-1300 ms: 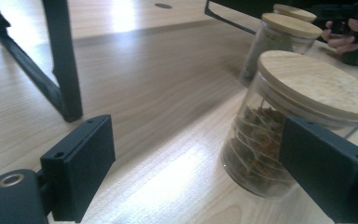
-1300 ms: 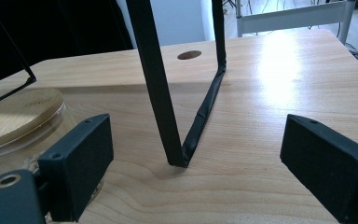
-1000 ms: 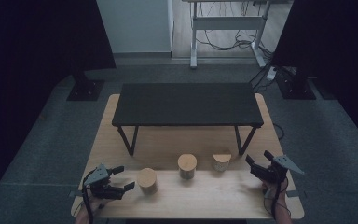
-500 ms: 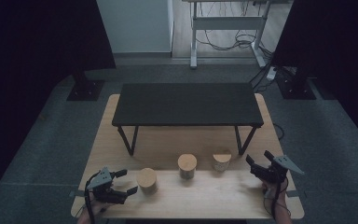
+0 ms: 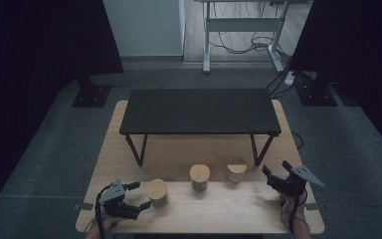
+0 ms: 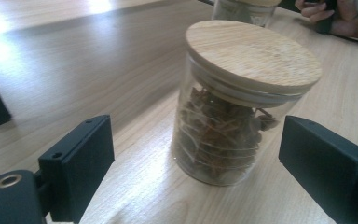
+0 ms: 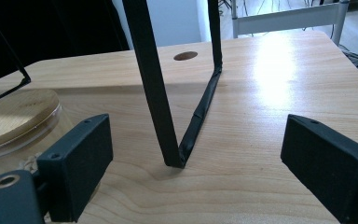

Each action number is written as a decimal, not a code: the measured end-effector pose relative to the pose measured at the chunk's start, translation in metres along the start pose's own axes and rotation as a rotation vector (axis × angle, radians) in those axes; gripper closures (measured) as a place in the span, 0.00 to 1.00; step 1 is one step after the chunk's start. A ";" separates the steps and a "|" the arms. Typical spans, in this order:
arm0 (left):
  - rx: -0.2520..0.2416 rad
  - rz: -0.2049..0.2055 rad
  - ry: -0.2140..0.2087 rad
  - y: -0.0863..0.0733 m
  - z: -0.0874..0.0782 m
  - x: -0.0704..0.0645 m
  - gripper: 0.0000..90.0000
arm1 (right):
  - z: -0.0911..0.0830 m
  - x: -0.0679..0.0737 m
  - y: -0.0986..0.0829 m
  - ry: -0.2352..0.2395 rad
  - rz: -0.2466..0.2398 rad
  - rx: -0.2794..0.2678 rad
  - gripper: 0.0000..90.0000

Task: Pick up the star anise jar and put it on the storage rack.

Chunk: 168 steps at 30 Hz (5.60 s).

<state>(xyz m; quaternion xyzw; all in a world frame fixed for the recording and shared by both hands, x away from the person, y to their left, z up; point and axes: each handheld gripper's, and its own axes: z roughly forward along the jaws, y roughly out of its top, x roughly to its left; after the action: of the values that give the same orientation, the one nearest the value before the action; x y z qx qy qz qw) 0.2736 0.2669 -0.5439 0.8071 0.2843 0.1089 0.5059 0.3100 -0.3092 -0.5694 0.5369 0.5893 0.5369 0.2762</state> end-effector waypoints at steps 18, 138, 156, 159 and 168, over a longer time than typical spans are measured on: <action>0.047 0.037 0.005 0.006 0.022 -0.019 0.09 | 0.000 0.000 0.000 0.005 -0.002 0.003 0.10; -0.114 0.031 0.039 0.032 0.000 -0.025 0.28 | 0.000 -0.001 0.000 -0.001 0.006 -0.002 0.09; -0.122 0.031 0.052 0.037 -0.003 -0.025 0.28 | 0.000 -0.002 0.000 -0.008 0.015 -0.006 0.08; -0.125 0.027 0.063 0.038 -0.003 -0.024 0.28 | 0.000 -0.002 0.000 -0.006 0.018 -0.004 0.08; -0.136 0.024 0.056 0.041 -0.003 -0.024 0.28 | 0.000 -0.002 0.000 -0.008 0.019 -0.004 0.08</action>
<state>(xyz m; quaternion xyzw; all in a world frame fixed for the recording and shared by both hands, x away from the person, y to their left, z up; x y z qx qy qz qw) 0.2665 0.2425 -0.5039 0.7708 0.2805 0.1564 0.5502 0.3110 -0.3113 -0.5697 0.5439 0.5822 0.5384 0.2745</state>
